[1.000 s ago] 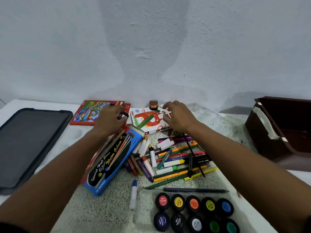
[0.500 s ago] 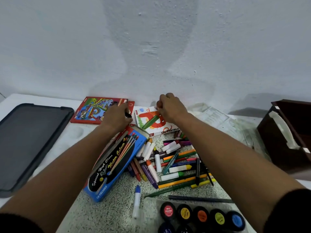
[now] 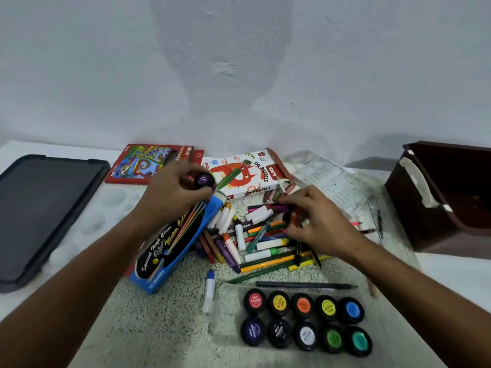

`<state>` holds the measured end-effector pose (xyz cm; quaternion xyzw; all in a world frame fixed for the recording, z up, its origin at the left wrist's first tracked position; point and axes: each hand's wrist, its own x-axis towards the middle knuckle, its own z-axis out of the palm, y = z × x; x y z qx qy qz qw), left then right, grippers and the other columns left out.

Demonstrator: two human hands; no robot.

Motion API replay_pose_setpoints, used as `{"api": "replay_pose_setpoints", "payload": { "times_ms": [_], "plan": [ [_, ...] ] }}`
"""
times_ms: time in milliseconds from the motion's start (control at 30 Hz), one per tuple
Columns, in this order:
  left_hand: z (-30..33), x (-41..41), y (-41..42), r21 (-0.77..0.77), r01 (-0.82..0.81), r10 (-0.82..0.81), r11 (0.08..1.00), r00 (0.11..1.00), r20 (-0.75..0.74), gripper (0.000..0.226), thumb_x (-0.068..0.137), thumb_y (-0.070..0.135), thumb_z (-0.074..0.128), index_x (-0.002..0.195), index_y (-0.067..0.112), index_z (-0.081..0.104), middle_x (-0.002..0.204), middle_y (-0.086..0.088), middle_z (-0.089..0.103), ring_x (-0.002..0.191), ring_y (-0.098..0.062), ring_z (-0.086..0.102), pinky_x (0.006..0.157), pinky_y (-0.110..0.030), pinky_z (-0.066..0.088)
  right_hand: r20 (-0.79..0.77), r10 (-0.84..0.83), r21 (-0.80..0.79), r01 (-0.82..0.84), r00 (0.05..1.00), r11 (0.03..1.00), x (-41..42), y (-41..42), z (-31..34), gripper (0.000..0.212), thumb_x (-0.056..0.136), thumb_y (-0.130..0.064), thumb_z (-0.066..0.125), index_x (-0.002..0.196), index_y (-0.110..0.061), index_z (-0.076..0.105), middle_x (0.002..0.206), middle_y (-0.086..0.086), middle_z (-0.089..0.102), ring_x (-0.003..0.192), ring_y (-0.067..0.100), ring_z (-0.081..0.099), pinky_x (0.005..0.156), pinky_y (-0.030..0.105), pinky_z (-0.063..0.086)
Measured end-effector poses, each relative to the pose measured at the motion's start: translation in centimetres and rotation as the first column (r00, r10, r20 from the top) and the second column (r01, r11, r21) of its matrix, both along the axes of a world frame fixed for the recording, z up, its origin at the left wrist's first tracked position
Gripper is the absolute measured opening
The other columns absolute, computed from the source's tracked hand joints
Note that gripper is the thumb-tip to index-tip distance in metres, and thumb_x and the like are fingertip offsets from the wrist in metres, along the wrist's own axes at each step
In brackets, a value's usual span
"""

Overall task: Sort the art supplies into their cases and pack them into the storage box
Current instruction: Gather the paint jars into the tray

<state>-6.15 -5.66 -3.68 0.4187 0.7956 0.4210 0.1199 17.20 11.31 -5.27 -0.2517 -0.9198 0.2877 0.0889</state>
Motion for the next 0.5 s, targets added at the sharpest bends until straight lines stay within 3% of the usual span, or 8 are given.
{"api": "replay_pose_setpoints", "payload": {
  "times_ms": [133, 267, 433, 500],
  "plan": [
    [0.0, 5.0, -2.7, -0.026, 0.223, -0.222, 0.975, 0.974, 0.040, 0.040, 0.069, 0.028, 0.081, 0.107, 0.024, 0.070, 0.103, 0.008, 0.062, 0.091, -0.004, 0.063, 0.080, -0.018, 0.053, -0.073, 0.004, -0.011, -0.004, 0.997, 1.000, 4.6, -3.0, -2.0, 0.034, 0.078, -0.019, 0.073, 0.109, -0.024, 0.062, 0.105, -0.003, 0.046, 0.092, -0.007, 0.046, 0.079, 0.004, 0.034],
    [-0.8, 8.0, -5.1, -0.122, 0.397, -0.401, 0.910, 0.916, -0.014, 0.042, 0.066, 0.039, 0.075, 0.106, 0.027, 0.070, 0.099, 0.014, 0.062, 0.093, -0.005, 0.062, 0.076, -0.012, 0.051, -0.155, -0.028, -0.045, 0.021, 0.987, 0.999, 6.3, -4.4, -3.7, 0.033, 0.084, -0.018, 0.069, 0.115, -0.024, 0.058, 0.115, -0.006, 0.050, 0.101, -0.015, 0.045, 0.082, 0.000, 0.033],
    [-2.3, 9.9, -7.3, -0.166, 0.442, -0.455, 0.882, 0.889, -0.054, 0.047, 0.067, 0.047, 0.067, 0.106, 0.023, 0.071, 0.098, 0.014, 0.063, 0.089, -0.006, 0.062, 0.074, -0.013, 0.051, -0.207, -0.080, -0.081, 0.064, 0.975, 0.995, 6.5, -4.6, -4.6, 0.034, 0.087, -0.020, 0.068, 0.118, -0.027, 0.057, 0.120, -0.012, 0.050, 0.106, -0.026, 0.036, 0.086, -0.002, 0.031],
    [-2.9, 10.4, -7.8, -0.178, 0.425, -0.446, 0.887, 0.890, -0.095, 0.043, 0.068, 0.041, 0.072, 0.106, 0.021, 0.072, 0.097, 0.012, 0.064, 0.088, -0.006, 0.061, 0.074, -0.013, 0.051, -0.233, -0.113, -0.132, 0.083, 0.966, 0.988, 6.5, -4.5, -4.5, 0.034, 0.086, -0.019, 0.068, 0.117, -0.029, 0.058, 0.118, -0.024, 0.045, 0.106, -0.027, 0.038, 0.087, 0.003, 0.037]
  ]
}}
